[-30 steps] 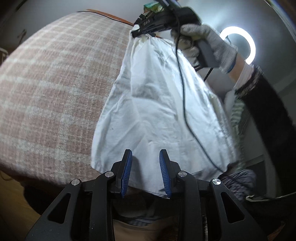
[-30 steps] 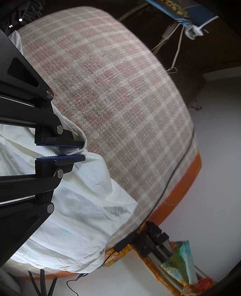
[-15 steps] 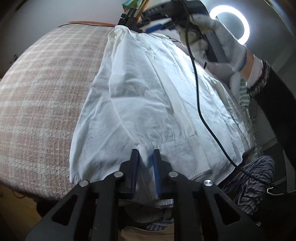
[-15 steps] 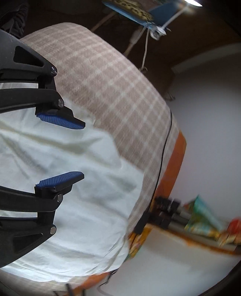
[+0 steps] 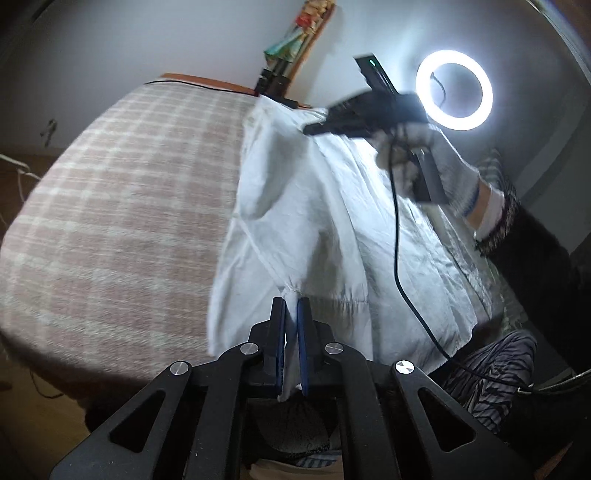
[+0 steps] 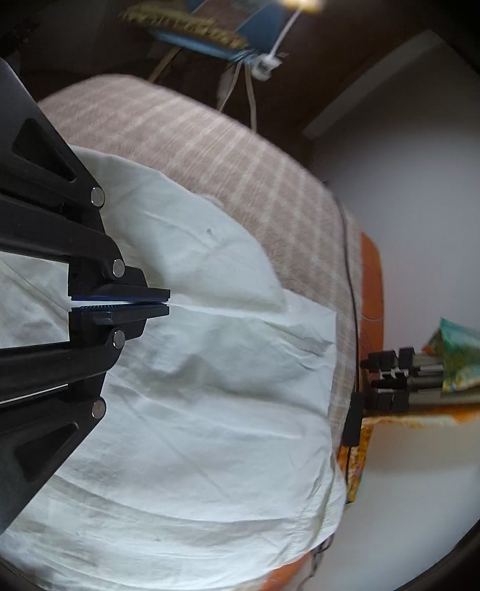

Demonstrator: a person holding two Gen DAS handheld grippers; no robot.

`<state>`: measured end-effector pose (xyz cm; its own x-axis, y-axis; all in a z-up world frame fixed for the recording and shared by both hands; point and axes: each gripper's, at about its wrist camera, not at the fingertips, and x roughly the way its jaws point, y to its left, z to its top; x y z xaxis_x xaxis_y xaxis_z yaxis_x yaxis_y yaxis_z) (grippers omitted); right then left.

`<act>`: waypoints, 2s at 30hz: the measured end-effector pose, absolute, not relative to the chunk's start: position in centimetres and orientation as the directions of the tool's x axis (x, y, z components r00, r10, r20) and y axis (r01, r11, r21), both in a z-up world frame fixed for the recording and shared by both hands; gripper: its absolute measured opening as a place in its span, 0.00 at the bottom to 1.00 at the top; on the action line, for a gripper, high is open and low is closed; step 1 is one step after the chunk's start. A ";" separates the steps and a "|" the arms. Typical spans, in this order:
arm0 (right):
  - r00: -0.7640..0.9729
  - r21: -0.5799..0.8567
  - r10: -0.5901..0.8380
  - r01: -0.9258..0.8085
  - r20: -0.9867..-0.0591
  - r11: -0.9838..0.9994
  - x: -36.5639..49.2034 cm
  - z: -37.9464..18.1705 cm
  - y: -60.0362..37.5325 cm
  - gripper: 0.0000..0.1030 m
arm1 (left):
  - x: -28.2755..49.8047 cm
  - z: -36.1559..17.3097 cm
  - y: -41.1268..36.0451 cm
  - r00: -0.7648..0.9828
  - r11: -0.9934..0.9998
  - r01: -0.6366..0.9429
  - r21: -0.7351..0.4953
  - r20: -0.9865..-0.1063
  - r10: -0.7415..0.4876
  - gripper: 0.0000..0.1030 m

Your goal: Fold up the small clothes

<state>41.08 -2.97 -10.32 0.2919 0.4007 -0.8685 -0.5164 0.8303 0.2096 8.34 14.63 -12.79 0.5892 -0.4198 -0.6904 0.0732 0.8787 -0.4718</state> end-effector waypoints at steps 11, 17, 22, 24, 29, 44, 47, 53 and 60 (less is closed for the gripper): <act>0.347 -0.029 0.229 -0.602 -0.909 0.798 39.9 -12.0 -2.8 0.15 | 9.3 -13.7 14.5 0.549 0.951 -0.003 -0.310 -0.795 -0.257 0.10; 0.404 0.007 0.340 -0.635 -0.849 0.773 39.8 -9.1 -2.8 0.24 | 9.2 -11.2 11.8 0.635 0.957 0.103 -0.271 -0.723 -0.274 0.10; 0.366 0.009 0.381 -0.711 -0.849 0.703 39.0 -10.2 0.9 0.24 | 10.2 -13.4 8.3 0.538 0.925 0.227 -0.306 -0.752 -0.381 0.10; 0.355 0.004 0.375 -0.721 -0.856 0.693 39.3 -11.1 2.3 0.29 | 10.4 -14.7 7.0 0.481 0.909 0.257 -0.328 -0.772 -0.415 0.10; 0.407 -0.129 0.239 -0.694 -0.882 0.708 40.8 -13.6 2.9 0.31 | 8.8 -15.5 3.5 0.446 0.886 0.382 -0.263 -0.787 -0.426 0.10; 0.412 -0.044 0.306 -0.653 -0.858 0.756 40.0 -7.5 1.3 0.37 | 6.8 -12.3 11.8 0.628 0.887 0.093 -0.452 -0.665 -0.404 0.21; 0.368 -0.037 0.304 -0.687 -0.879 0.725 39.6 -7.8 4.4 0.51 | 6.6 -13.3 11.6 0.594 0.882 0.091 -0.462 -0.686 -0.421 0.21; 0.355 -0.191 0.097 -0.693 -0.930 0.695 39.6 -12.3 9.3 0.13 | 5.6 -14.0 11.3 0.575 0.902 0.093 -0.422 -0.716 -0.395 0.22; 0.347 -0.090 0.185 -0.644 -0.919 0.759 40.9 -12.5 8.5 0.04 | 5.8 -14.6 14.5 0.600 0.920 -0.030 -0.390 -0.744 -0.296 0.43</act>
<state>40.86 8.54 -12.45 0.3472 0.1855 -0.9193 -0.6443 0.7594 -0.0901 5.82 14.53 -14.58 0.5997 -0.2957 -0.7436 -0.0302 0.9202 -0.3903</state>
